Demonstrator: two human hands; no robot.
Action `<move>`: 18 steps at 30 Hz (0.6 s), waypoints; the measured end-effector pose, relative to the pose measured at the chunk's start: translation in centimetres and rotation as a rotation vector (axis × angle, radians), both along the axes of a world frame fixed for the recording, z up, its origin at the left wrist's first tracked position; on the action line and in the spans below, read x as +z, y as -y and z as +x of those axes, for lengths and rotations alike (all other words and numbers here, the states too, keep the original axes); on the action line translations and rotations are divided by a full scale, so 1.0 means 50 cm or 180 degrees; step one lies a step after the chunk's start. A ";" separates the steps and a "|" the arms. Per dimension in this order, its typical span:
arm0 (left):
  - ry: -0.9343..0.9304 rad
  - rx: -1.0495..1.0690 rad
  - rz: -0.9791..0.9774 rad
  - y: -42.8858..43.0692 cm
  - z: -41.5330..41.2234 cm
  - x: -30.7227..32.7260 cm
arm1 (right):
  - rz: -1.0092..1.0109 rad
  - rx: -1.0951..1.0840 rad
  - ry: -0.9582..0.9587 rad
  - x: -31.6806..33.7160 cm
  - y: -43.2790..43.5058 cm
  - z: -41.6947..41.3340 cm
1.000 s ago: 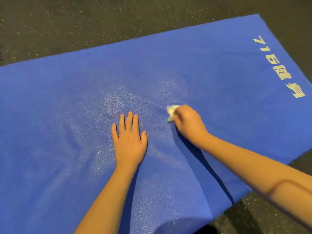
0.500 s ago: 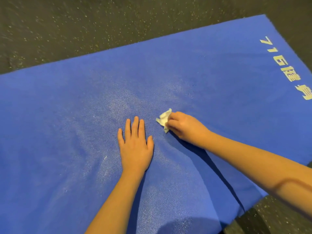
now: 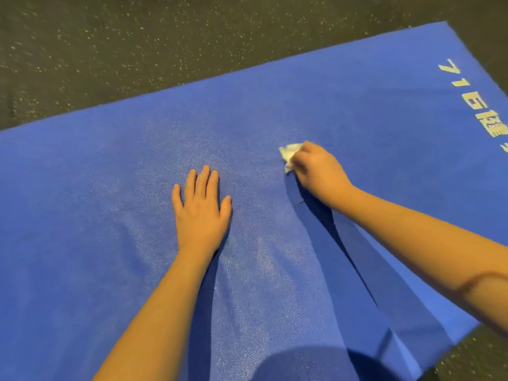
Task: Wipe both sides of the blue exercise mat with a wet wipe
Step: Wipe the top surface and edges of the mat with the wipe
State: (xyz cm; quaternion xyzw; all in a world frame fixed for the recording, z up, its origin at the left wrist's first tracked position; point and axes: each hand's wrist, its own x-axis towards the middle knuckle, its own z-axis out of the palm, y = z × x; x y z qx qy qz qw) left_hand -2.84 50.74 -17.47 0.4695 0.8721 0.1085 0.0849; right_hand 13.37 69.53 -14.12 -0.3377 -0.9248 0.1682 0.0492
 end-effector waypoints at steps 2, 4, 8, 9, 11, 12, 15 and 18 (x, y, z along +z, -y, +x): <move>-0.0159 -0.0063 0.0008 0.007 -0.001 -0.011 | -0.0054 -0.0893 0.0030 -0.008 -0.011 -0.027; -0.0209 -0.0055 0.0061 0.009 0.002 -0.016 | -0.0049 -0.0285 -0.0010 -0.009 0.017 -0.051; -0.0273 -0.0041 0.0091 0.007 0.003 -0.016 | 0.0193 0.1664 0.0193 -0.002 0.031 -0.048; -0.0275 -0.0042 0.0102 0.007 0.004 -0.016 | 0.0274 0.1447 0.0165 -0.004 0.012 -0.053; -0.0282 -0.0025 0.0117 0.008 0.005 -0.015 | 0.0265 0.0219 -0.0122 -0.010 -0.027 -0.072; -0.0283 -0.0015 0.0112 0.008 0.005 -0.015 | 0.0168 -0.0463 -0.0143 -0.017 -0.043 -0.082; -0.0281 -0.0006 0.0155 0.005 0.000 -0.014 | 0.0034 -0.0314 -0.0164 -0.024 -0.029 -0.114; -0.0262 -0.0044 0.0353 -0.020 -0.031 -0.004 | 0.0168 0.1417 -0.0041 -0.013 -0.006 -0.108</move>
